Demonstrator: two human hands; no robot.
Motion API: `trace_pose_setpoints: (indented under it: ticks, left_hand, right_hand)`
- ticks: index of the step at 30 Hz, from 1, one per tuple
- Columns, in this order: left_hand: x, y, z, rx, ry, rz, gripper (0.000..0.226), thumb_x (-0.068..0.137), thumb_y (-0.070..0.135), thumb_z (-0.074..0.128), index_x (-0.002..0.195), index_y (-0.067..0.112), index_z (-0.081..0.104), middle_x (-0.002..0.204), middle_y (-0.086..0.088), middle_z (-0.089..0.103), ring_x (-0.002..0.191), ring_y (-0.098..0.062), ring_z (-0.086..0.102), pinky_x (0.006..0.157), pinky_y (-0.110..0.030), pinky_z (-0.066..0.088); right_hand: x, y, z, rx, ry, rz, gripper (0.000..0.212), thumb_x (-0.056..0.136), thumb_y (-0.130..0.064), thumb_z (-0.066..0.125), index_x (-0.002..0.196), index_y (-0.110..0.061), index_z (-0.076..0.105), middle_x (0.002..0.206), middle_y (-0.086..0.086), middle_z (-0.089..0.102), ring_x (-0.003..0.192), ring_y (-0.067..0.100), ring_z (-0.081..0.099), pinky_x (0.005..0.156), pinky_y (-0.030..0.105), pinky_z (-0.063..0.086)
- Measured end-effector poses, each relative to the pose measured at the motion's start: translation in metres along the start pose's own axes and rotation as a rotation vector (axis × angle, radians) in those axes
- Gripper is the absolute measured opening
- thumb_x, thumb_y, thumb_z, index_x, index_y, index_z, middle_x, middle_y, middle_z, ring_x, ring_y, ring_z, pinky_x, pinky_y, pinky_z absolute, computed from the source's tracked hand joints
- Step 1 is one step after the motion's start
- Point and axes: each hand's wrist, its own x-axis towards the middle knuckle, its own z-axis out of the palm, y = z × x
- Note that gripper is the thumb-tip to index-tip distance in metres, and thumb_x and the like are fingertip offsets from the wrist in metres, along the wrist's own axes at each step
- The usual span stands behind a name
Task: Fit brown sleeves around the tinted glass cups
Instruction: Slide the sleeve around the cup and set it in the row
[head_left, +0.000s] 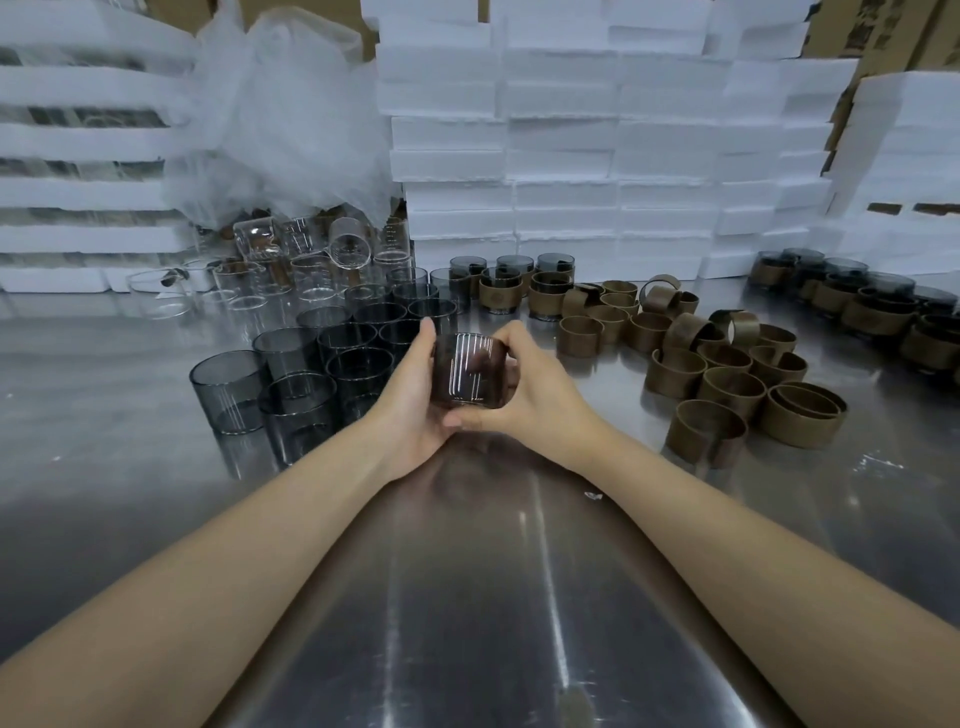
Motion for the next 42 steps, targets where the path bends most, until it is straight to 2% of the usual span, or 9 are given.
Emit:
trace_pose_setpoints:
  ticks: [6,12,16,19,24,27,32,35,42]
  left_hand:
    - [0.006,-0.004,-0.002,-0.1,-0.095,0.022,0.068,0.103,0.055,0.019,0.11,0.006,0.065,0.098,-0.016,0.074,0.088,-0.025,0.074,0.074,-0.035,0.06]
    - [0.009,-0.007,-0.002,-0.006,-0.054,0.09,0.077,0.092,0.067,0.03,0.125,0.003,0.059,0.112,-0.019,0.071,0.102,-0.027,0.07,0.078,-0.036,0.059]
    - [0.007,-0.013,-0.003,0.091,-0.148,0.18,0.06,0.084,0.045,0.066,0.129,0.008,0.053,0.111,-0.011,0.07,0.103,-0.025,0.066,0.097,-0.044,0.047]
    - [0.003,-0.015,0.0,0.063,-0.154,0.212,0.06,0.083,0.038,0.07,0.131,0.01,0.048,0.109,-0.009,0.072,0.103,-0.023,0.068,0.09,-0.039,0.052]
    - [0.004,-0.017,0.004,0.028,0.015,0.259,0.052,0.087,0.031,0.067,0.128,0.015,0.041,0.125,-0.012,0.062,0.113,-0.026,0.065,0.094,-0.042,0.055]
    - [0.006,-0.015,0.004,0.017,0.077,0.245,0.054,0.089,0.032,0.067,0.13,0.026,0.033,0.131,-0.004,0.052,0.116,-0.021,0.061,0.087,-0.034,0.056]
    - [0.002,-0.02,0.01,0.071,-0.085,0.178,0.103,0.058,0.045,0.078,0.141,0.033,0.02,0.145,-0.011,0.036,0.115,-0.032,0.063,0.081,-0.034,0.059]
    - [-0.002,-0.02,0.013,0.107,-0.135,0.209,0.104,0.049,0.053,0.081,0.134,0.029,0.026,0.135,-0.006,0.04,0.093,-0.031,0.072,0.073,-0.031,0.059]
    - [-0.004,-0.019,0.012,0.253,-0.115,0.187,0.113,0.039,0.079,0.07,0.132,0.017,0.054,0.119,-0.007,0.067,0.068,-0.023,0.073,0.048,-0.016,0.051]
  right_hand:
    - [0.003,-0.003,0.002,-0.026,0.009,-0.056,0.063,0.067,-0.016,0.088,0.101,-0.037,0.039,0.137,-0.01,0.042,0.112,0.017,0.058,0.096,0.035,0.05]
    - [0.007,0.004,0.001,0.094,-0.007,0.032,0.068,0.07,-0.004,0.084,0.118,-0.025,0.04,0.112,-0.003,0.06,0.1,0.015,0.064,0.094,0.042,0.052]
    - [0.008,0.006,-0.003,0.066,0.003,0.104,0.089,0.081,-0.008,0.076,0.152,-0.022,0.024,0.11,-0.018,0.062,0.092,-0.009,0.058,0.091,0.013,0.046]
    - [0.009,0.006,-0.008,-0.154,0.027,0.094,0.085,0.082,-0.02,0.076,0.152,-0.023,0.027,0.084,0.005,0.069,0.07,0.011,0.064,0.086,0.029,0.053]
    - [0.007,0.005,-0.023,-0.448,0.084,0.022,0.036,0.087,-0.05,0.062,0.099,-0.019,0.075,0.051,-0.006,0.06,0.046,0.008,0.057,0.072,0.038,0.054]
    - [0.004,0.014,-0.031,-0.477,0.183,0.021,0.067,0.094,-0.06,0.032,0.057,-0.015,0.063,0.044,-0.004,0.057,0.047,0.006,0.055,0.071,0.037,0.052]
    - [0.015,0.043,-0.038,-0.586,0.245,0.117,0.025,0.1,-0.022,0.044,0.103,-0.01,0.066,0.114,0.004,0.061,0.103,0.025,0.06,0.087,0.039,0.047]
    - [0.021,0.058,-0.053,-0.733,0.124,0.331,0.042,0.094,-0.02,0.048,0.136,-0.017,0.05,0.156,0.0,0.028,0.128,0.027,0.046,0.098,0.038,0.042]
    - [0.021,0.065,-0.057,-0.825,0.088,0.313,0.03,0.094,-0.023,0.052,0.119,-0.013,0.064,0.132,0.005,0.048,0.114,0.027,0.052,0.086,0.036,0.046]
